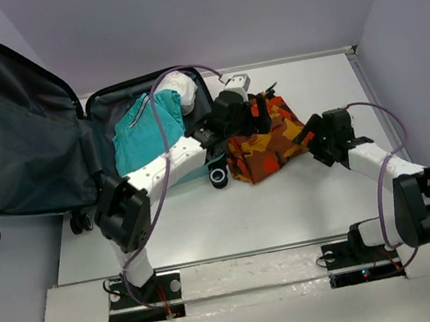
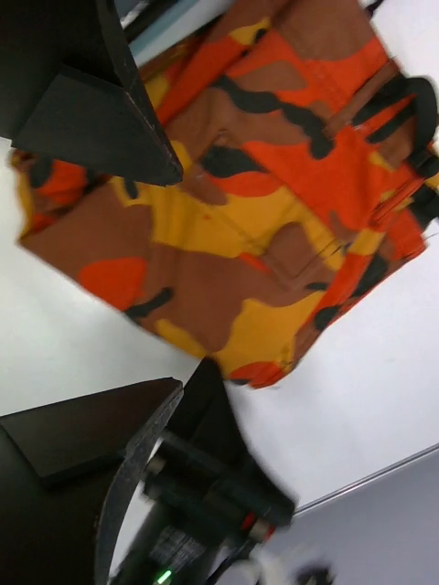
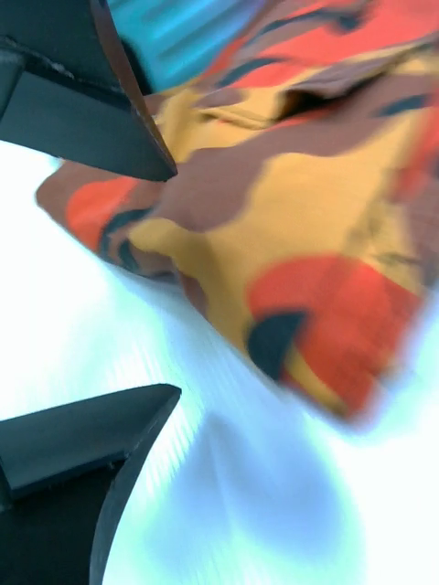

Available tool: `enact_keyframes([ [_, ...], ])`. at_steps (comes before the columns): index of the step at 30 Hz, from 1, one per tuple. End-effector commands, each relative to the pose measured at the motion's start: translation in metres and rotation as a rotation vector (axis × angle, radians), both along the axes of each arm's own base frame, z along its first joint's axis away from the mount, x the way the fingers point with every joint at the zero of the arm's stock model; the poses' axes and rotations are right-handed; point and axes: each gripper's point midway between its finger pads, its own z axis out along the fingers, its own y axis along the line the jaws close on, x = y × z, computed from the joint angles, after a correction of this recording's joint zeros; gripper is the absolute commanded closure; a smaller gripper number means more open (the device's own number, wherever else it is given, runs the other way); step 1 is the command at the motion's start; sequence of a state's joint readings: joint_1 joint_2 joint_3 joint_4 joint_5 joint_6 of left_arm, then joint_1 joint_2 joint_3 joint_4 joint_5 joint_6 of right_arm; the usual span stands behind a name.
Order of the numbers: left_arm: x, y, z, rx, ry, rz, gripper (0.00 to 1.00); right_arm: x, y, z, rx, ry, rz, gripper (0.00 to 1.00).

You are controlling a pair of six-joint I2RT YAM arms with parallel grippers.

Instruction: Pack the luggage

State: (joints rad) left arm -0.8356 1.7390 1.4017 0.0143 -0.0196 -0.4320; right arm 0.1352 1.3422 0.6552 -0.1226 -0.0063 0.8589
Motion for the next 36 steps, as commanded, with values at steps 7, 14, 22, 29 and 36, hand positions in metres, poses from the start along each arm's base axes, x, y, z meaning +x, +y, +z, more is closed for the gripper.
enact_keyframes([
  [7,0.058,-0.006,0.019,-0.040,-0.015,0.066,0.01,-0.004,-0.002,-0.030,0.081,0.077,0.009,0.00],
  [14,0.043,-0.003,0.008,-0.050,0.000,0.060,0.01,0.036,0.034,-0.040,0.367,-0.006,-0.032,0.01],
  [22,0.034,-0.018,-0.003,-0.062,0.042,0.008,0.01,0.068,-0.022,-0.032,0.467,-0.101,-0.259,0.83],
  [29,0.041,-0.044,-0.017,-0.068,0.073,-0.031,0.01,0.045,-0.133,-0.022,0.328,-0.144,-0.402,0.84],
  [36,0.070,-0.057,-0.060,-0.010,0.110,0.113,0.01,0.017,-0.161,-0.029,0.245,-0.110,-0.418,0.84],
])
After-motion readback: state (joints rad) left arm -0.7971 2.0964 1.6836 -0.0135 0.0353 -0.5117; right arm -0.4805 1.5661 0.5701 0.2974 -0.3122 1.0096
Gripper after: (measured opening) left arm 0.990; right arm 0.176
